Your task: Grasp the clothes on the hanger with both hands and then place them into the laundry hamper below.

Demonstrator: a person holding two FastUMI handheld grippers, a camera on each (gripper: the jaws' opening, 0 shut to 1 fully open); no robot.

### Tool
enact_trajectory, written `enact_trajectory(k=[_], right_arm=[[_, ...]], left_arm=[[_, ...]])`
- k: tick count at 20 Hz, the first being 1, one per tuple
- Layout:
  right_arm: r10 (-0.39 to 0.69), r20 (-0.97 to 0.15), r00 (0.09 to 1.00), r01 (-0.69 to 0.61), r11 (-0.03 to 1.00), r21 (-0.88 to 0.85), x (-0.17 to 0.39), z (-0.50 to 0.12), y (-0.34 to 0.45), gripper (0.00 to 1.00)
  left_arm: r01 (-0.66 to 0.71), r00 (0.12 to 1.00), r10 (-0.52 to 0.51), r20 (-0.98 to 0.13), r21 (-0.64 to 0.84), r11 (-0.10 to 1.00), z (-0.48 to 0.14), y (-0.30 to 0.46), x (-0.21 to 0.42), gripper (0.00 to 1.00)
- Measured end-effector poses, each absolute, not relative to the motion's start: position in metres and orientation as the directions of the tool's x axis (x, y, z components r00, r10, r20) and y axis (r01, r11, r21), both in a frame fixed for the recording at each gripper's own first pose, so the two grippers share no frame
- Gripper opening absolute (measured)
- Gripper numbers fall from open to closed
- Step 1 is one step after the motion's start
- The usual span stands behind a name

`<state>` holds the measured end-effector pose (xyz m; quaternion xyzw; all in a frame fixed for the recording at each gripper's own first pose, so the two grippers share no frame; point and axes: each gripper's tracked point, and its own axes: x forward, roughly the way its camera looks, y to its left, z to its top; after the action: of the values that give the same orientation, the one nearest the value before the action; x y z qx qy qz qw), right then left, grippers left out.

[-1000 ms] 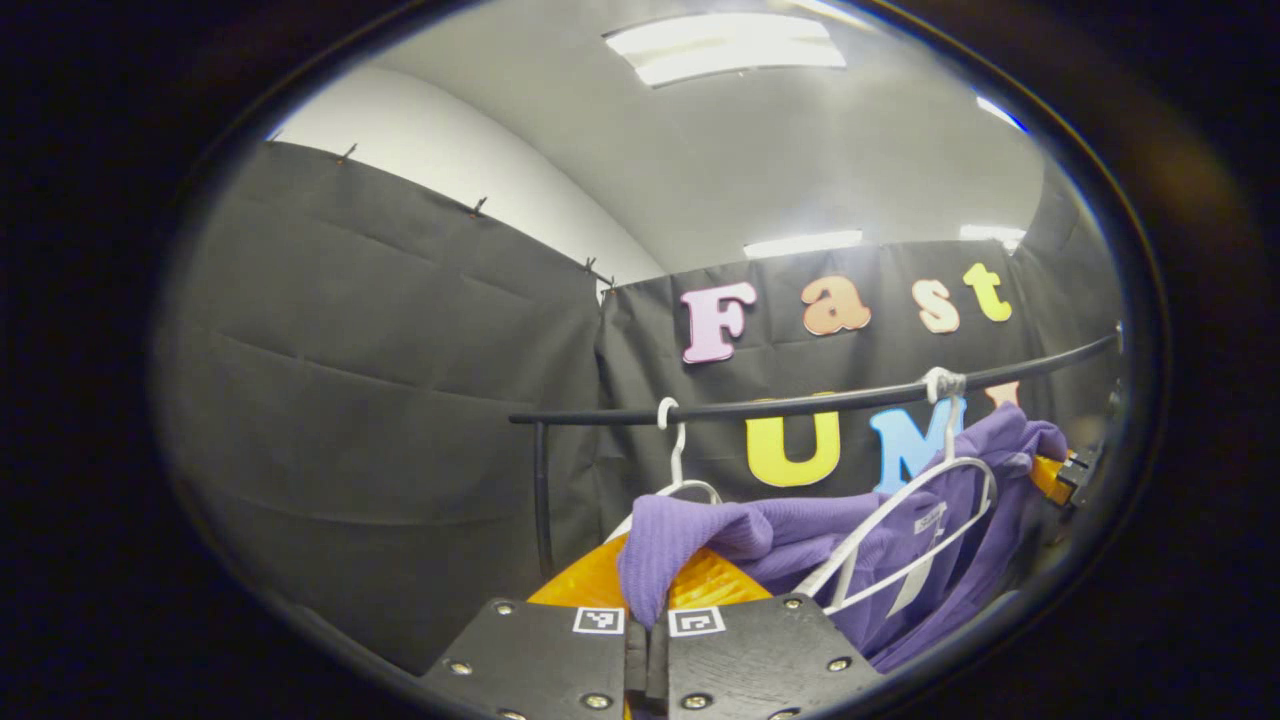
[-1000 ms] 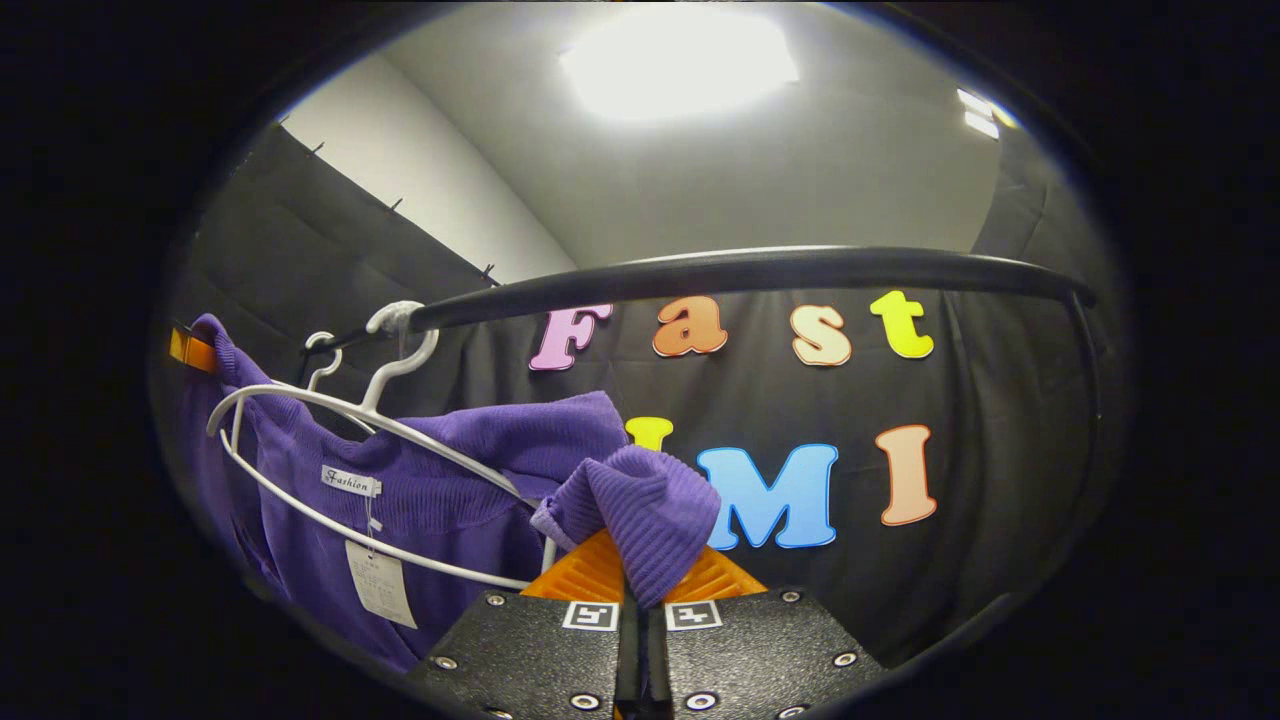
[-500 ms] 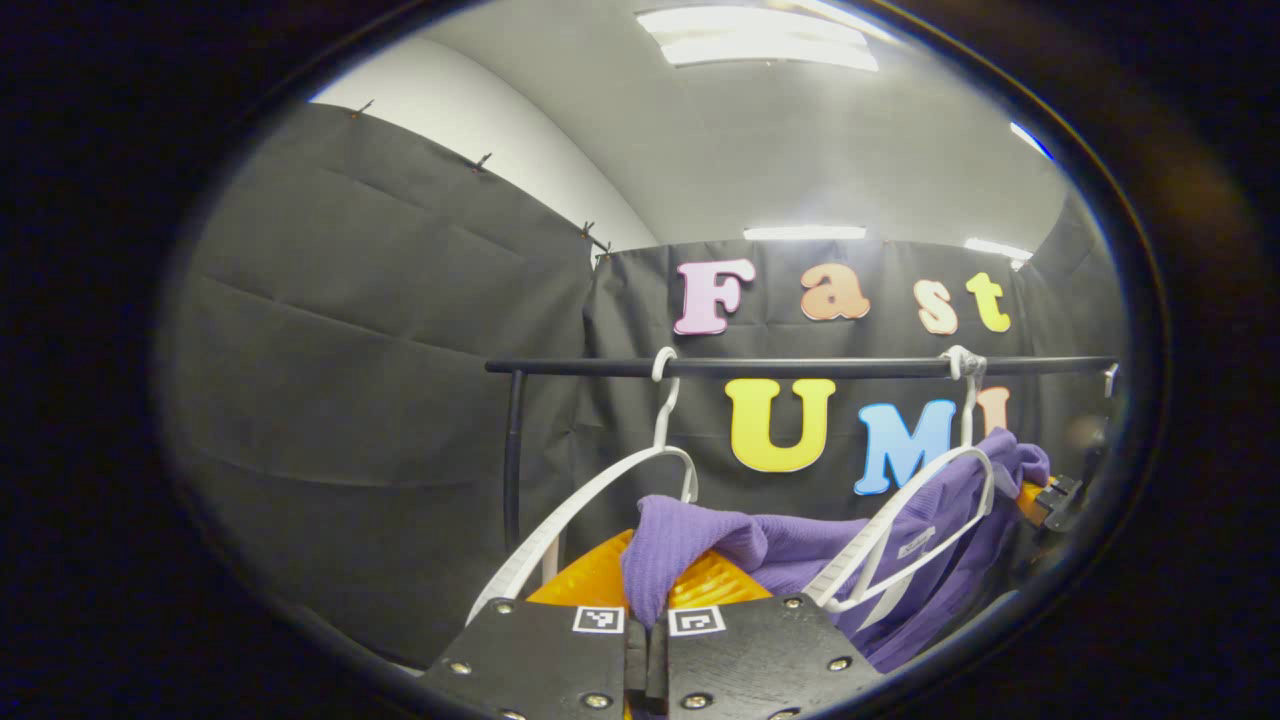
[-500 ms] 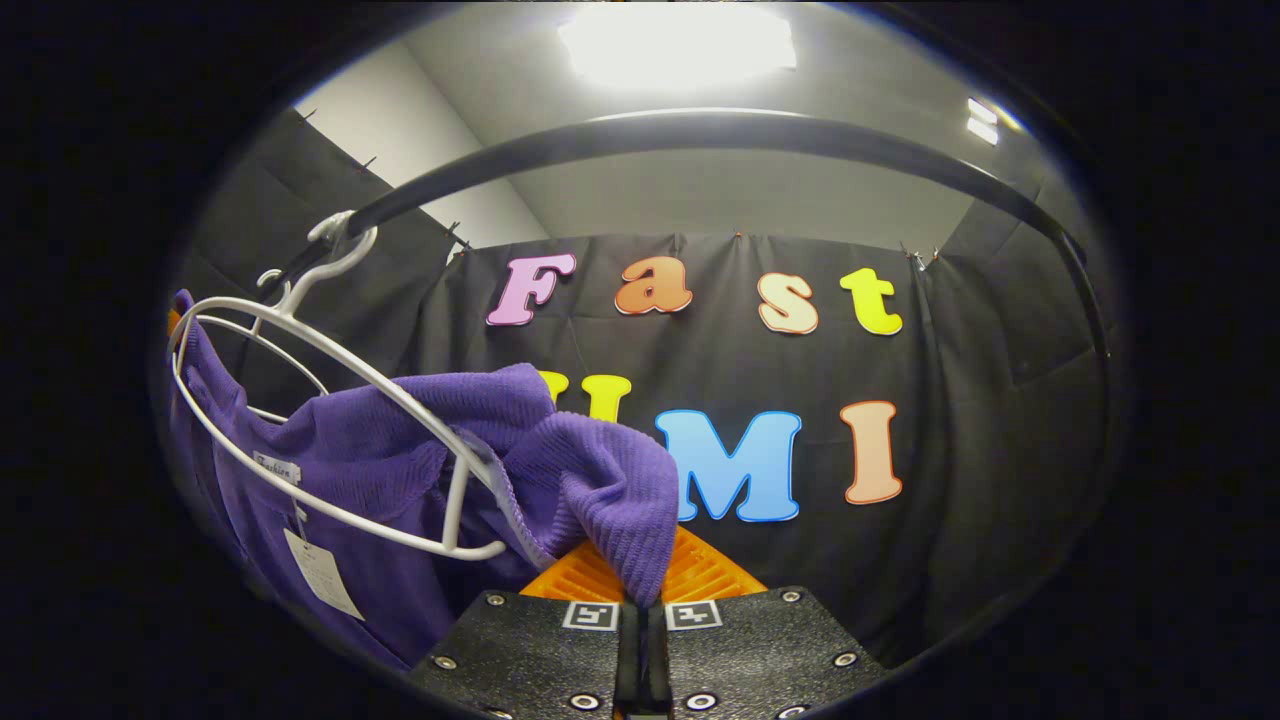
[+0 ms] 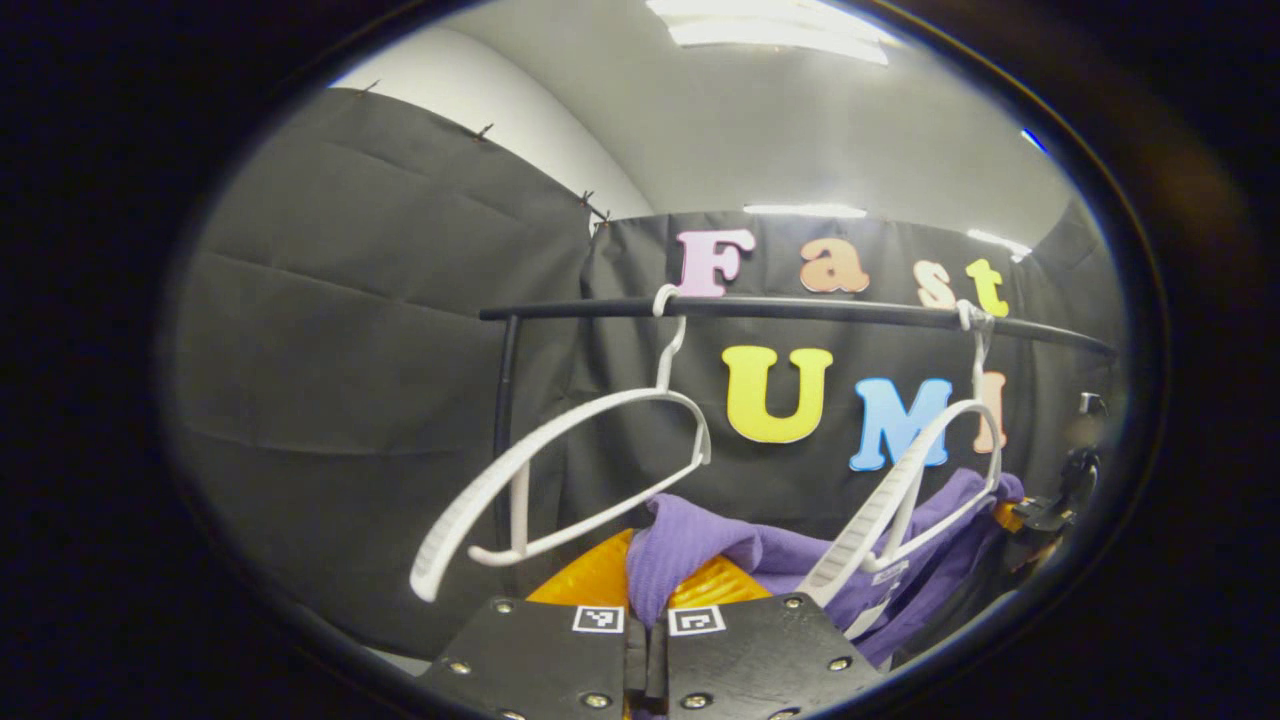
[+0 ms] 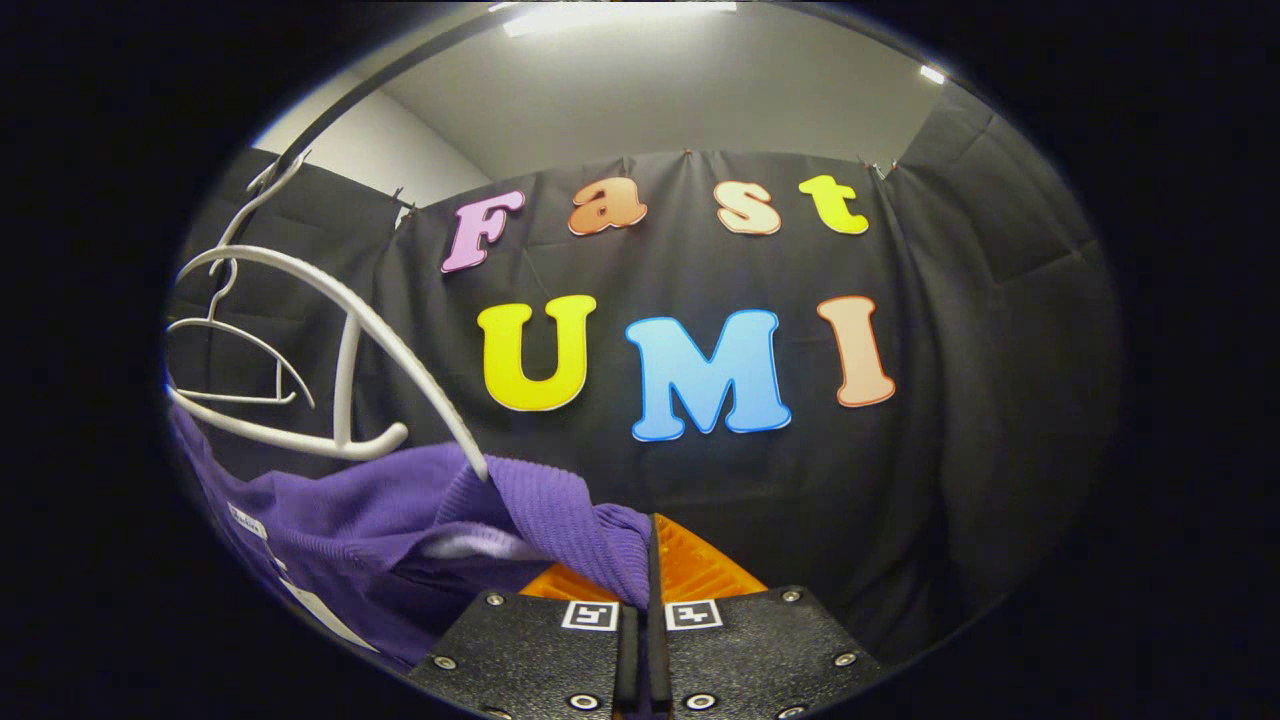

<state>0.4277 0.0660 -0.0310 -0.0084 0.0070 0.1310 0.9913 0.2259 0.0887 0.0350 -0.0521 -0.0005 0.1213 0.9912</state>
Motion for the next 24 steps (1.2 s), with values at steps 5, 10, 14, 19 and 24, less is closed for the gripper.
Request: enact_trajectory(k=[5, 10, 14, 19, 24], right_arm=[[0.276, -0.071, 0.958, -0.28, 0.959, -0.051, 0.411, -0.059, 0.069, 0.03], [0.316, -0.116, 0.942, -0.325, 0.943, -0.066, 0.372, -0.077, 0.079, 0.03], [0.347, -0.135, 0.928, -0.361, 0.927, -0.1, 0.321, -0.08, 0.093, 0.03], [0.373, -0.138, 0.917, -0.388, 0.916, -0.101, 0.254, -0.07, 0.114, 0.03], [0.382, -0.106, 0.918, -0.389, 0.919, -0.064, 0.195, -0.046, 0.136, 0.03]], left_arm=[[-0.231, 0.973, 0.227, -0.051, -0.091, 0.969, 0.009, 0.084, 0.218, 0.01], [-0.204, 0.976, 0.196, -0.09, -0.091, 0.975, -0.021, 0.072, 0.2, 0.01], [-0.139, 0.985, 0.128, -0.118, -0.086, 0.987, -0.041, 0.054, 0.176, 0.01], [-0.036, 0.992, 0.024, -0.126, -0.094, 0.995, -0.051, 0.037, 0.15, 0.01], [0.077, 0.991, -0.086, -0.102, -0.083, 0.994, -0.04, 0.021, 0.121, 0.01]])
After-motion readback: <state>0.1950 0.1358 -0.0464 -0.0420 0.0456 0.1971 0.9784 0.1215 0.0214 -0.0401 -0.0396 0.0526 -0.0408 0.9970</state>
